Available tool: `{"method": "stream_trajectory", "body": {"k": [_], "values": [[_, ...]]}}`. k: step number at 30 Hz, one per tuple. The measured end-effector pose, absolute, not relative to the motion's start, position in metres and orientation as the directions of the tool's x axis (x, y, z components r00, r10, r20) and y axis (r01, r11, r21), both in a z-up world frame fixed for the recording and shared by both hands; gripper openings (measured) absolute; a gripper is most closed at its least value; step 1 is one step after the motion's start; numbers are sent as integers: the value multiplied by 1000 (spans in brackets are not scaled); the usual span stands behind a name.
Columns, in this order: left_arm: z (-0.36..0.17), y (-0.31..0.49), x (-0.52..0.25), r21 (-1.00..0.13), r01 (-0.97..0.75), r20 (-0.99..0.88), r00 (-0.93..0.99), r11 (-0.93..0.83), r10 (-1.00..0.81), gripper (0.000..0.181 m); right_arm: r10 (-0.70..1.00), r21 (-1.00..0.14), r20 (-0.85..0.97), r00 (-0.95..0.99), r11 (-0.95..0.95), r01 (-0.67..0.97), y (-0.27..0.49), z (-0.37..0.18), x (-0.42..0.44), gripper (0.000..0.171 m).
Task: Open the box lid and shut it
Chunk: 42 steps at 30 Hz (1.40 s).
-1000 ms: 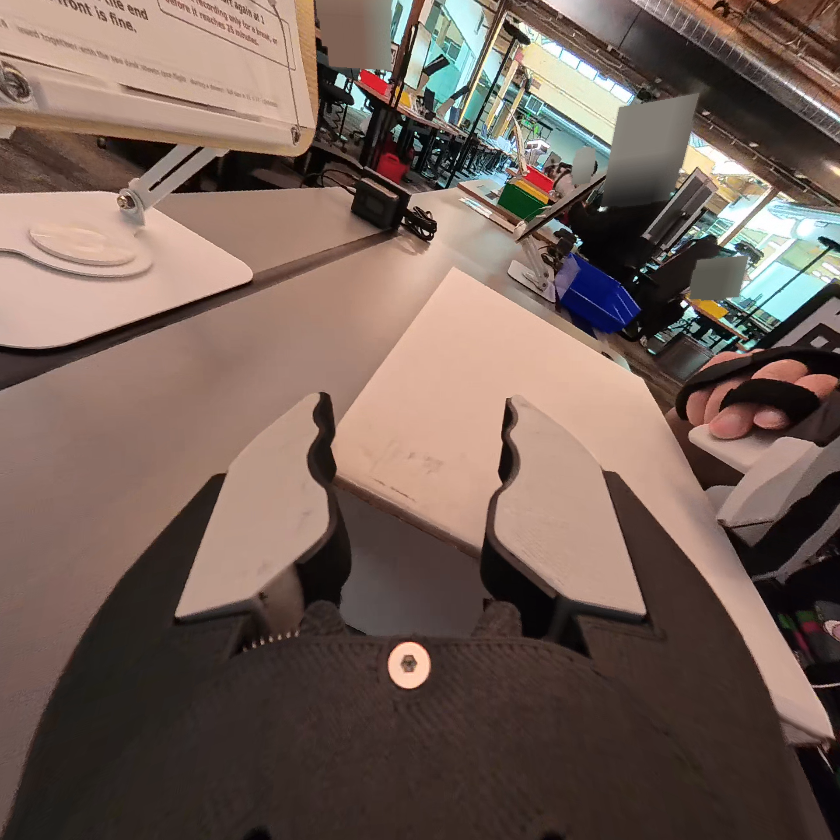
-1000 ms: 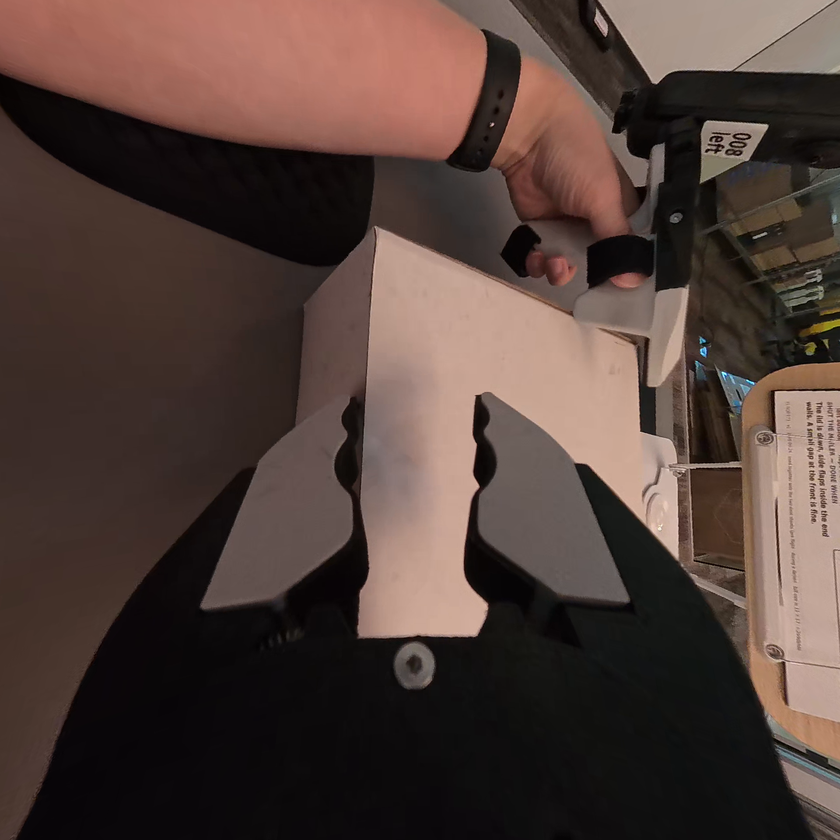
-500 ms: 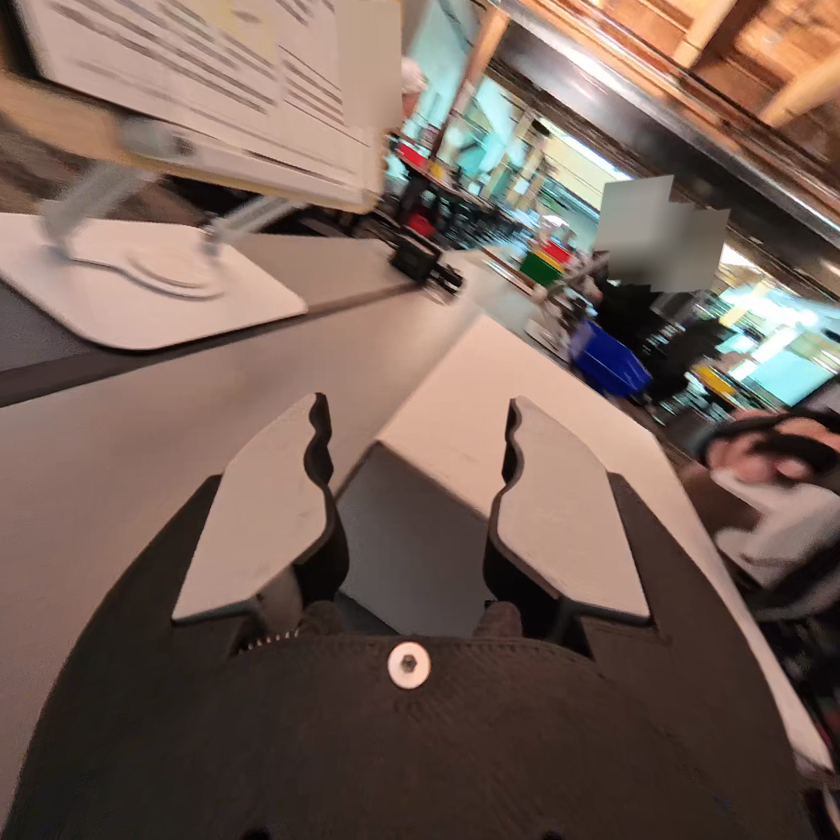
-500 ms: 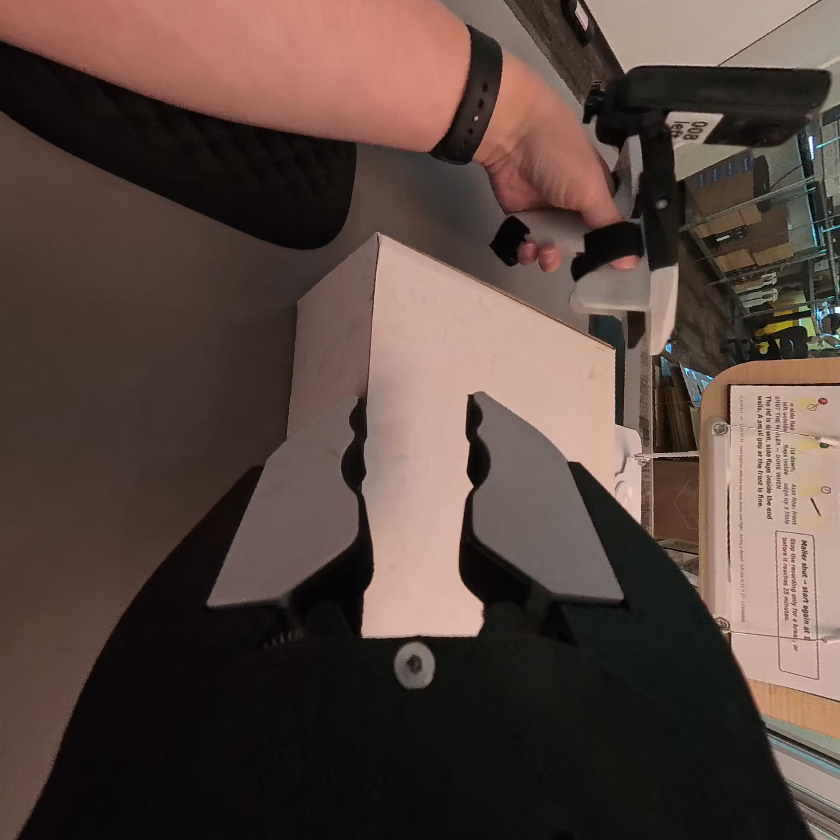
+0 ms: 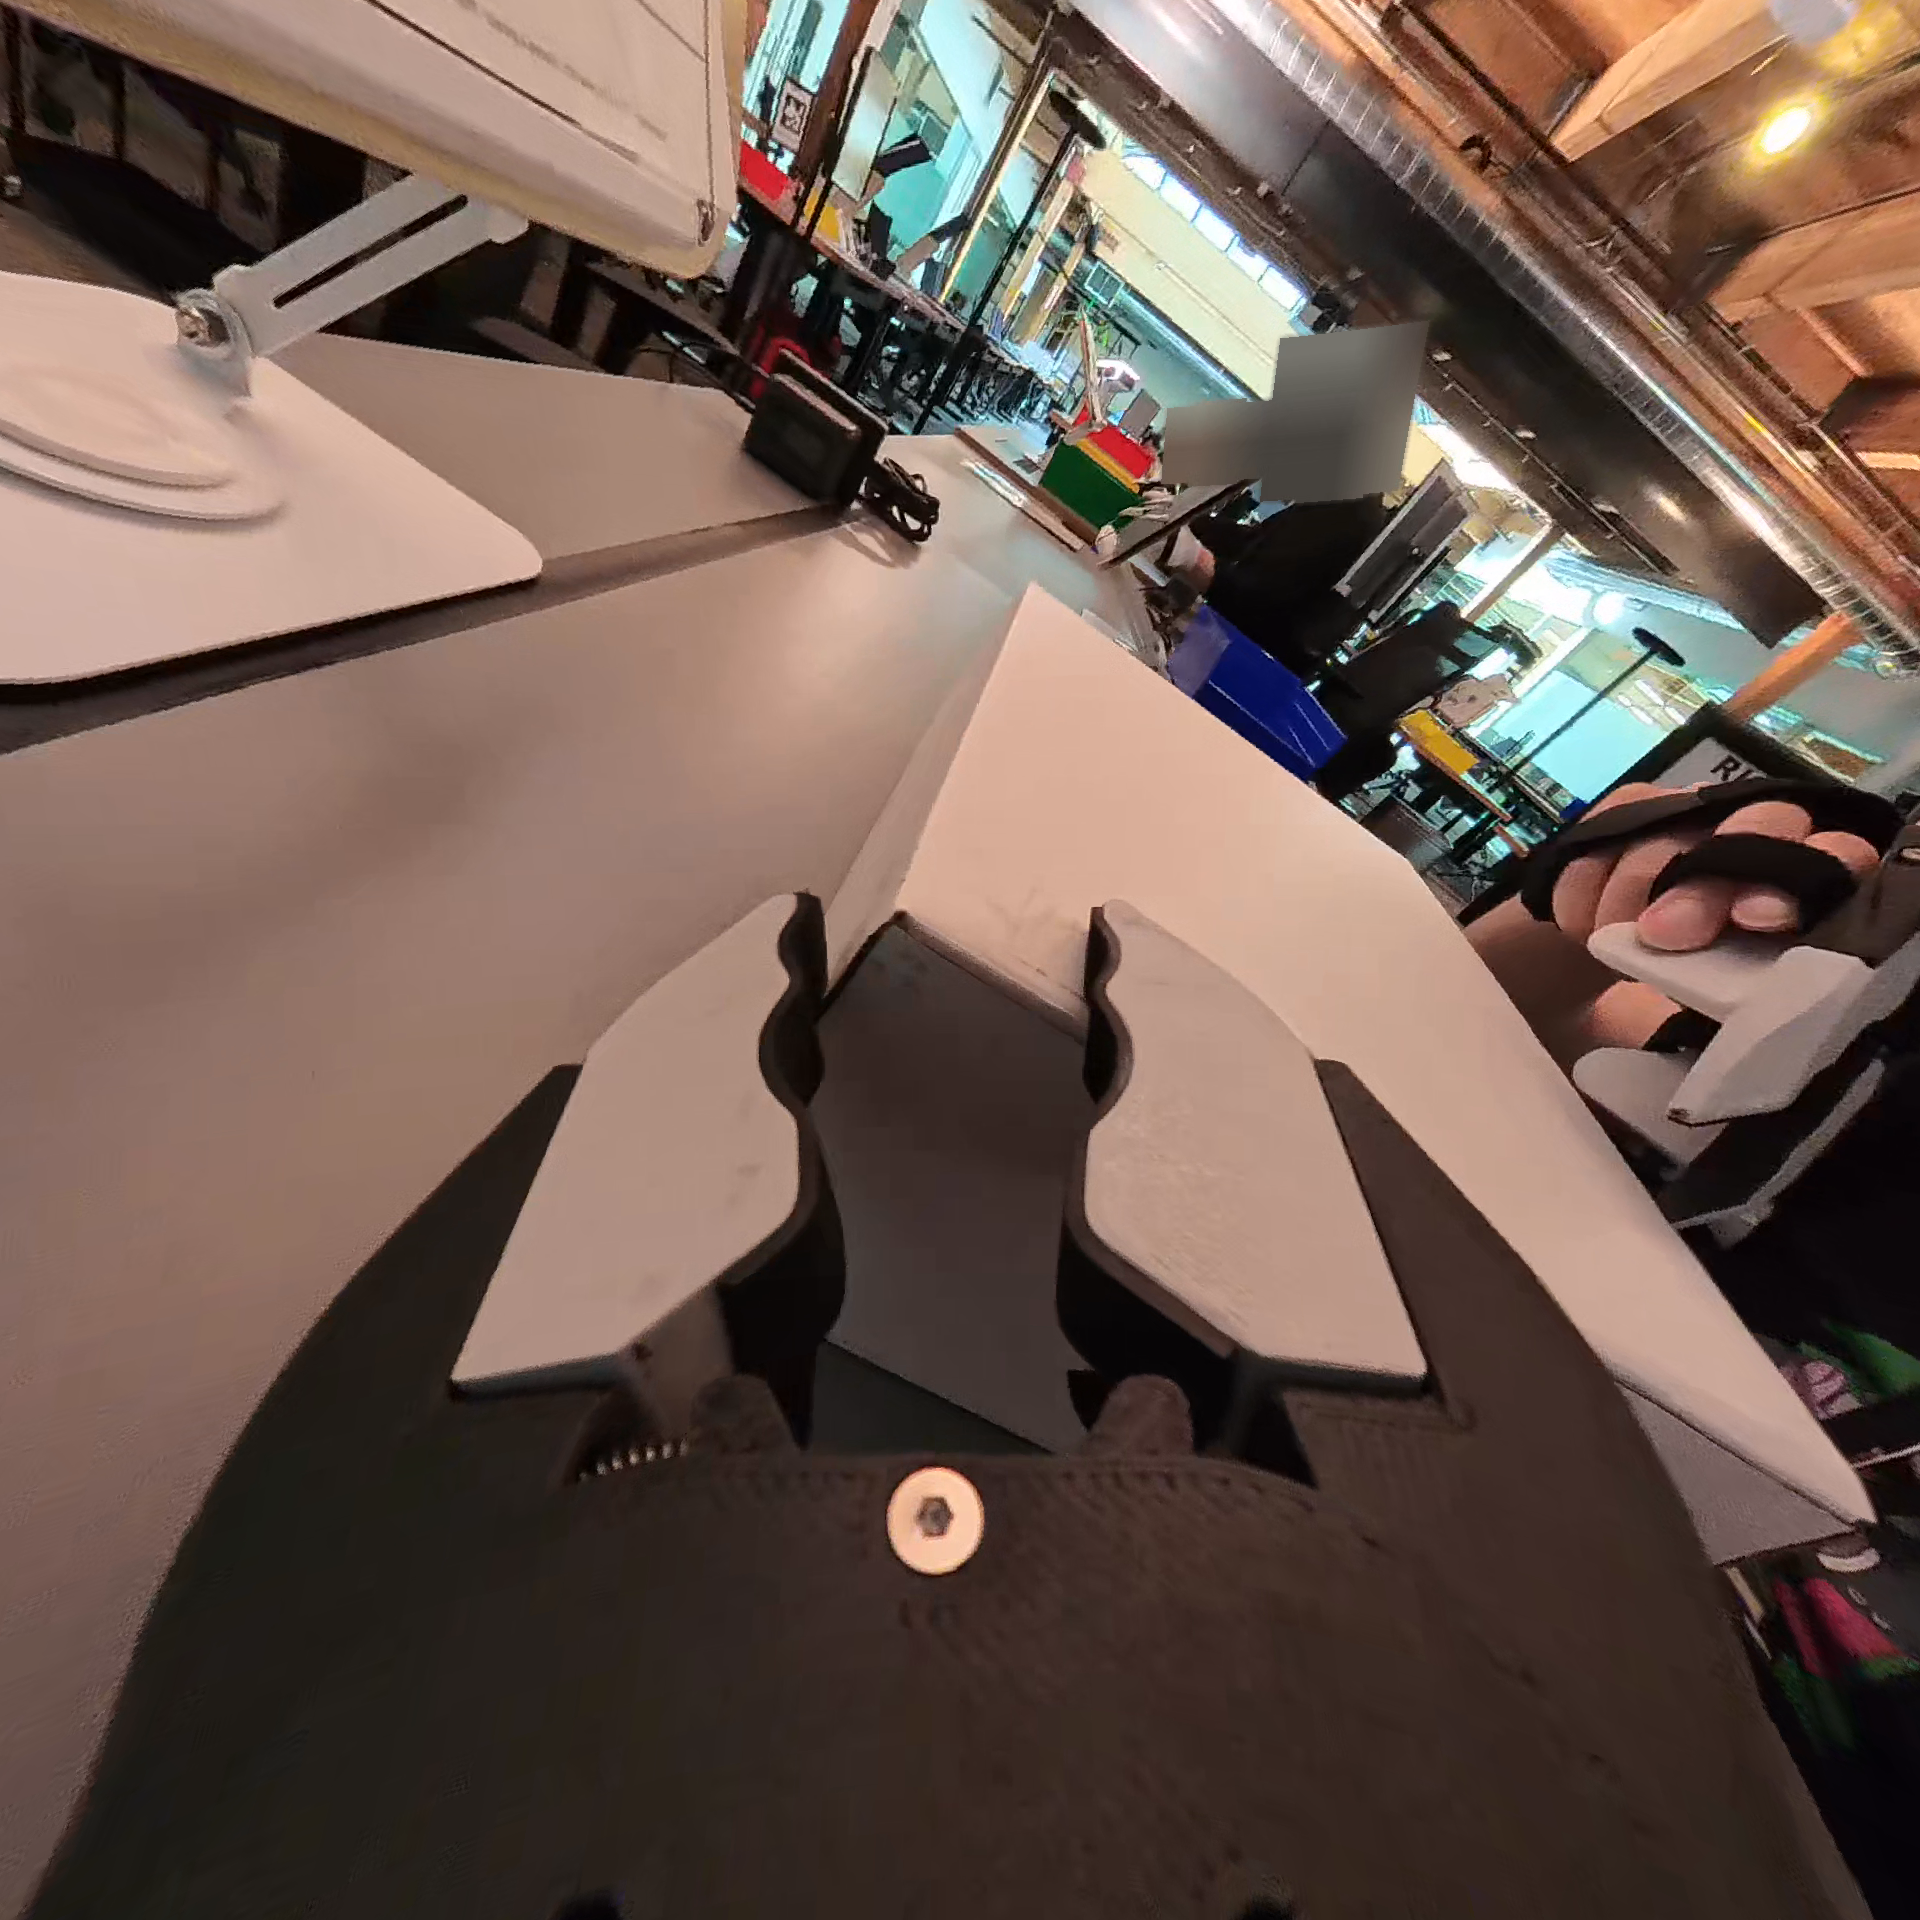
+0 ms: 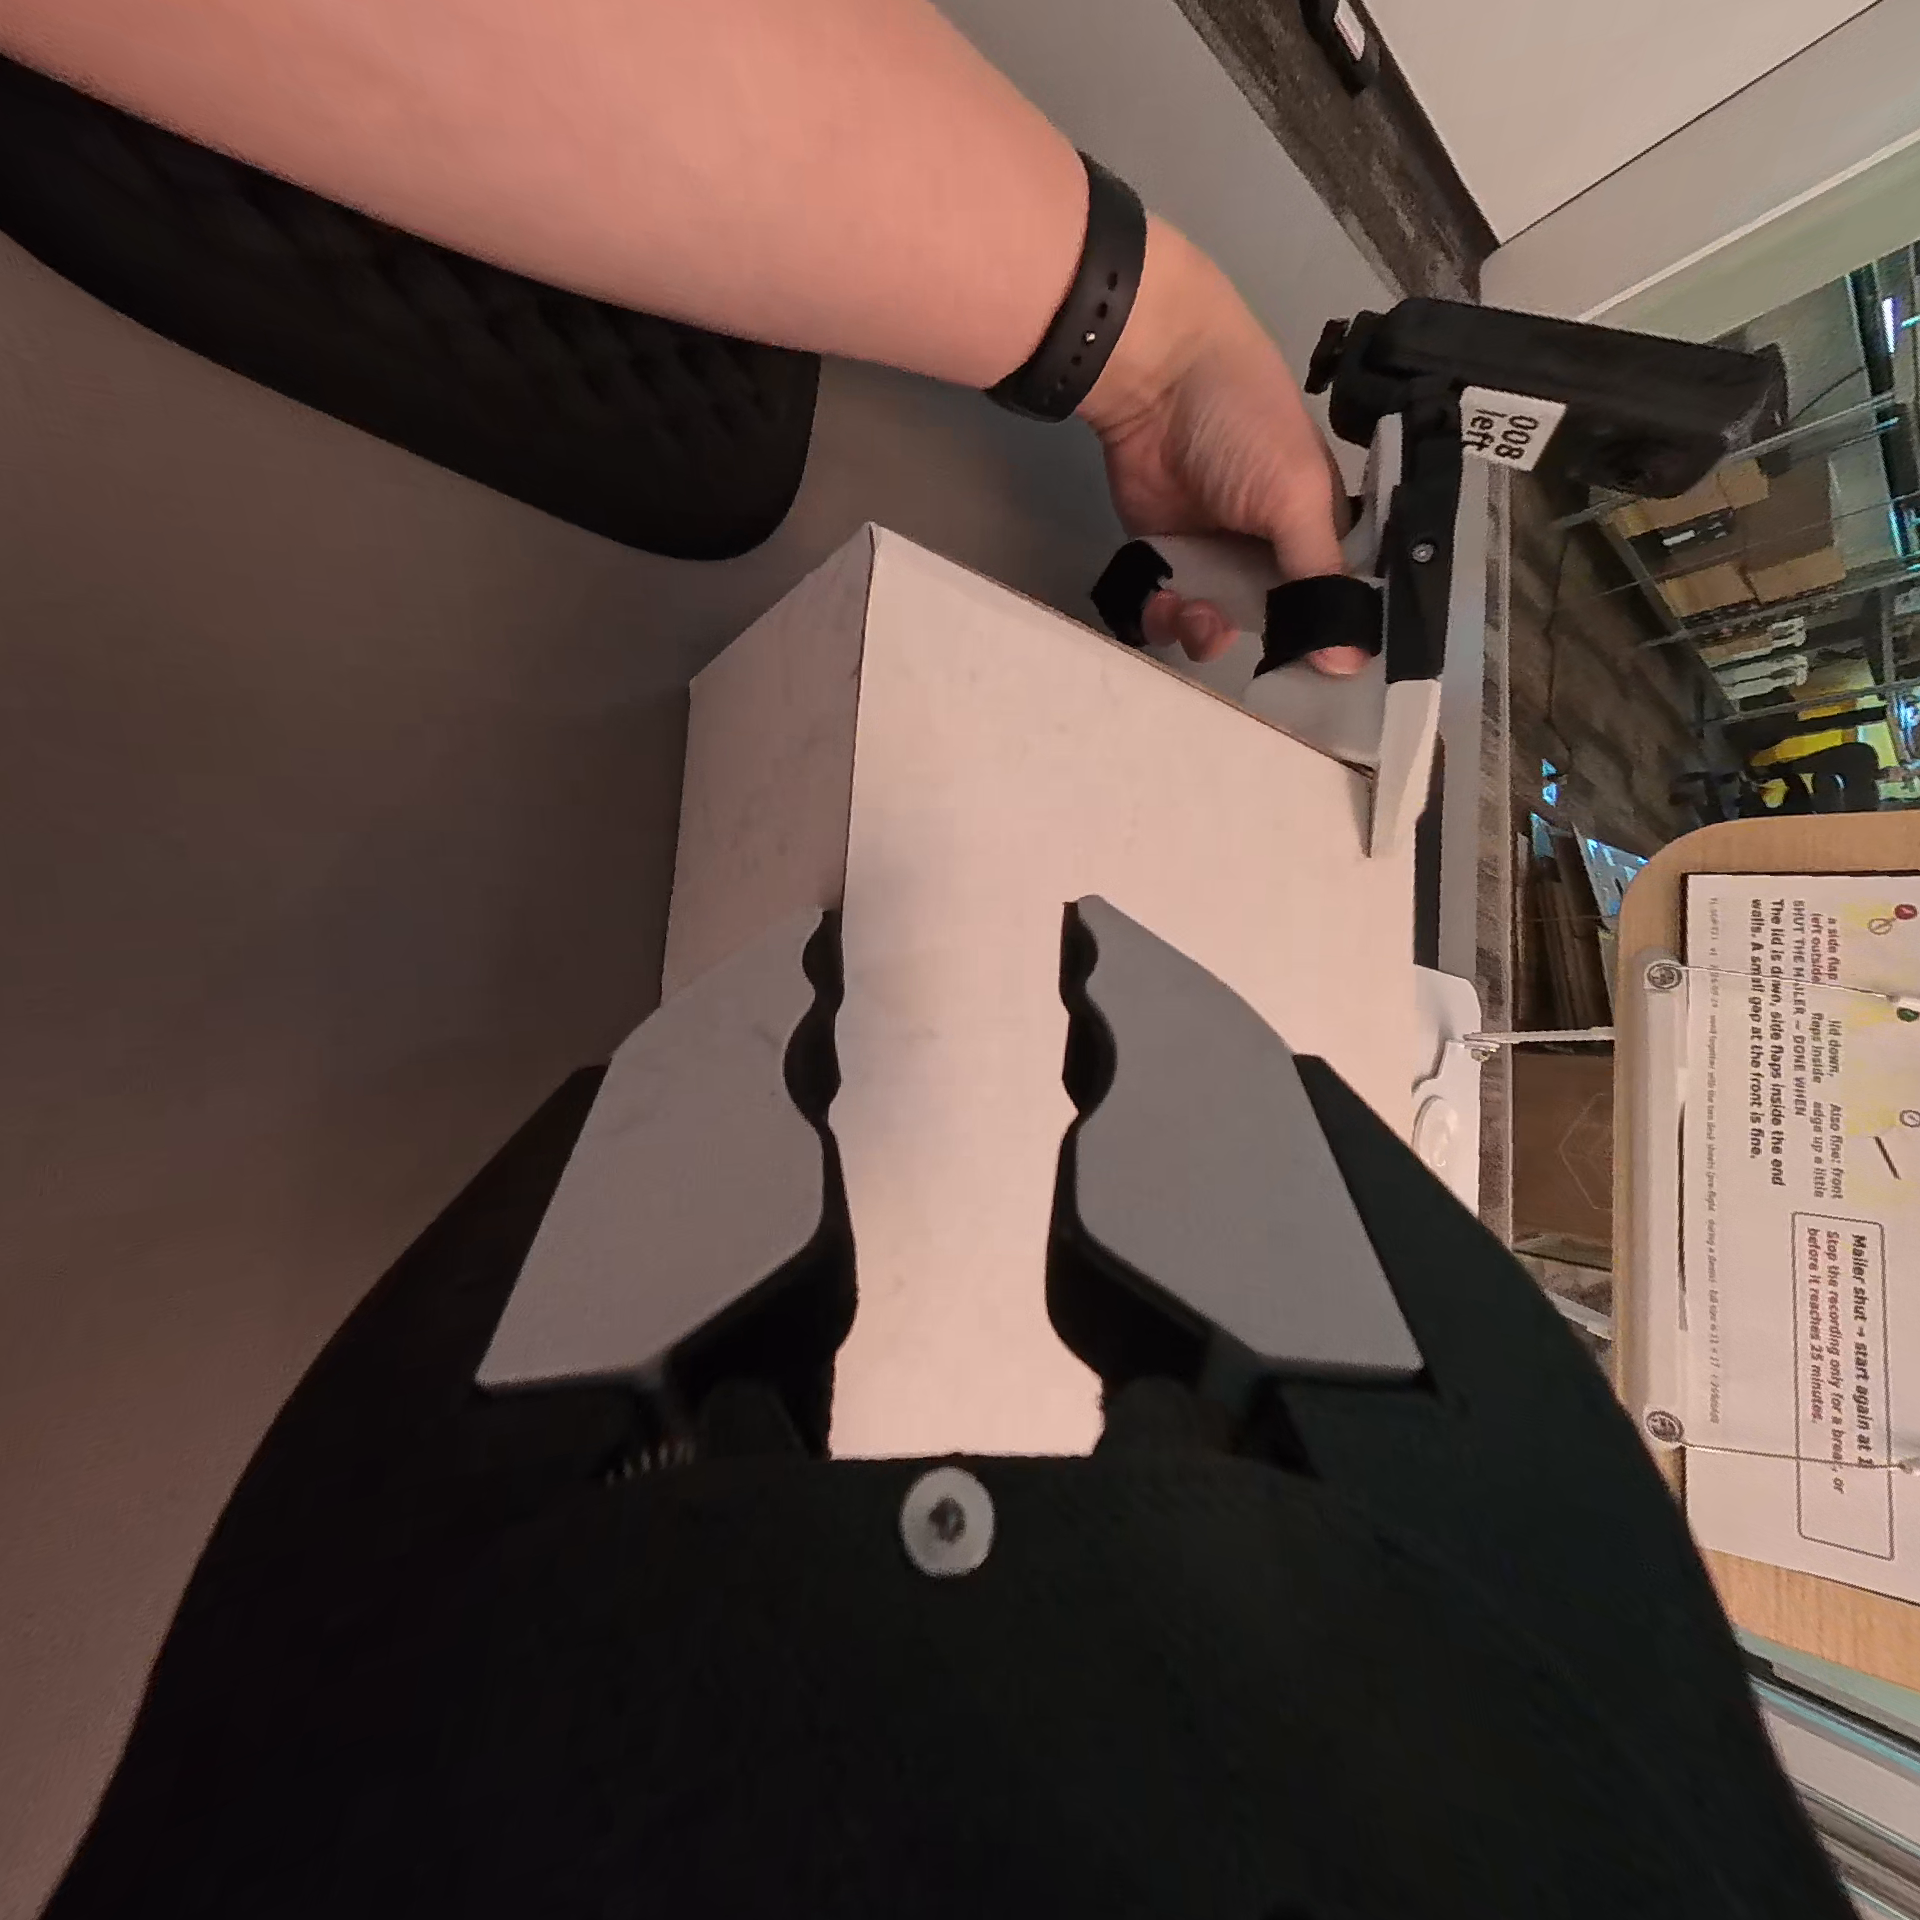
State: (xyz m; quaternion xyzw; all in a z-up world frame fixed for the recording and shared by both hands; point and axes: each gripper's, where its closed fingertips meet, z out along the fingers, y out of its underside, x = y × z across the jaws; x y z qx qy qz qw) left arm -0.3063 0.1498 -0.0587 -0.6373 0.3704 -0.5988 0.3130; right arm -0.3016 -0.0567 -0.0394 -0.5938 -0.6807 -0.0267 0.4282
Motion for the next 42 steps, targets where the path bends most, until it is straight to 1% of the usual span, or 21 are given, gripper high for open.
{"method": "stream_trajectory", "body": {"k": [19,23,32,37,42], "values": [[-58,146,-306,-856,-88,511,-4,-509,-859,45,759,-470,647,79,315,824,-57,-24,-298,43],[-57,147,-306,-857,-83,511,-5,-509,-860,44,739,-462,669,80,329,824,-56,-19,-296,43],[-54,149,-307,-848,-58,529,-10,-527,-849,43,638,-440,762,110,386,811,-52,4,-294,43],[-54,147,-307,-854,-64,518,-10,-517,-855,43,667,-445,740,84,393,805,-54,-4,-294,45],[-54,148,-307,-856,-57,515,-6,-514,-857,43,618,-363,786,5,454,814,-56,-13,-299,45]]}}
